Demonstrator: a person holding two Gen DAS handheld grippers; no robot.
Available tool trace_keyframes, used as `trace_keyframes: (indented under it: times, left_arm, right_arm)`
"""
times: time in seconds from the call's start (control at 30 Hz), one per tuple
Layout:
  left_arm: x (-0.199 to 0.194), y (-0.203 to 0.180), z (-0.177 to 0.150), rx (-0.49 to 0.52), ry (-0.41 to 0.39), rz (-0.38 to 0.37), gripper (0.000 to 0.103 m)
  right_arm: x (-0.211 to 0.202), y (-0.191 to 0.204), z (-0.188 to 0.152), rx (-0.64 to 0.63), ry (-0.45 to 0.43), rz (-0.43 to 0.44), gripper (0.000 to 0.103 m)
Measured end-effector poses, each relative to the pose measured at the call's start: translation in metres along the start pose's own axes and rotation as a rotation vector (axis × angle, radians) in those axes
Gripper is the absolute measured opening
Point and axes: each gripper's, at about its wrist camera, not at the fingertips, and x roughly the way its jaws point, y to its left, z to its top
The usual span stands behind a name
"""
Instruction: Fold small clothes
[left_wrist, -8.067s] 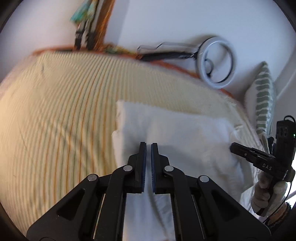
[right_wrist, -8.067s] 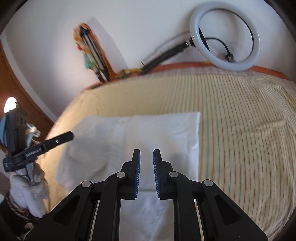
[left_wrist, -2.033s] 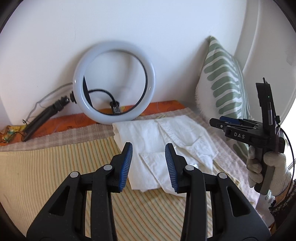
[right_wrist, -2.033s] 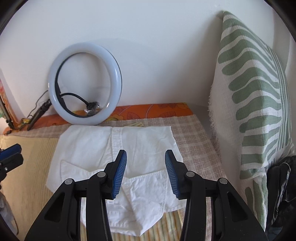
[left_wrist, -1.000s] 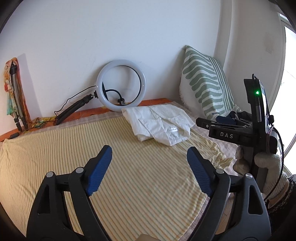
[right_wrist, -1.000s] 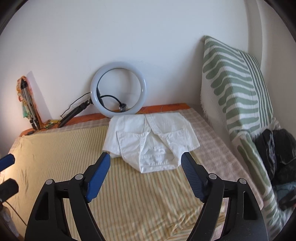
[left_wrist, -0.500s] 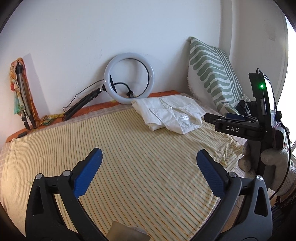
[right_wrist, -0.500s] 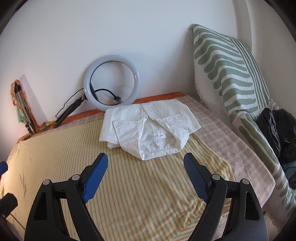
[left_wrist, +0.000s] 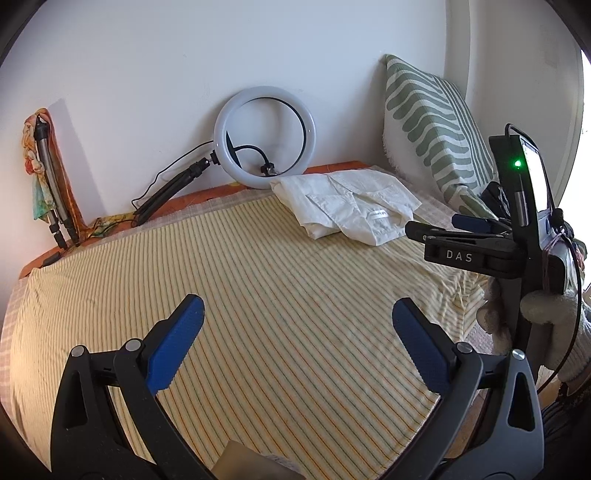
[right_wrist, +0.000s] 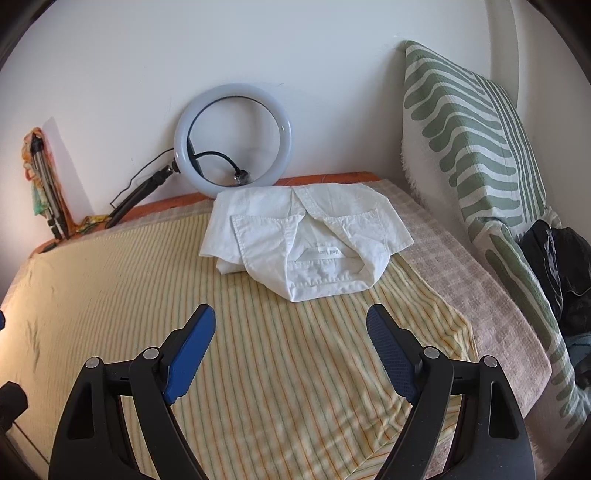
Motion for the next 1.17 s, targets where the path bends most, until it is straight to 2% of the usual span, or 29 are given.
trace_keyframes:
  times: [0.7,0.93,1.17]
  left_arm:
    - [-0.0013,0.0008,0.0024,0.001,0.007,-0.002,0.103]
    - [-0.0046,-0.0011,0.0016,0.018,-0.012,0.000,0.103]
    - [-0.0022,-0.0006,0.0009,0.000,-0.005,-0.028,0.103]
  right_arm:
    - [0.0083,-0.0040,-0.0011,0.031,0.022,0.026,0.084]
    - [0.0100,-0.0051,-0.0024,0.030,0.027,0.030,0.084]
    - [0.0100,-0.0073,-0.0022,0.037,0.025,0.029,0.084]
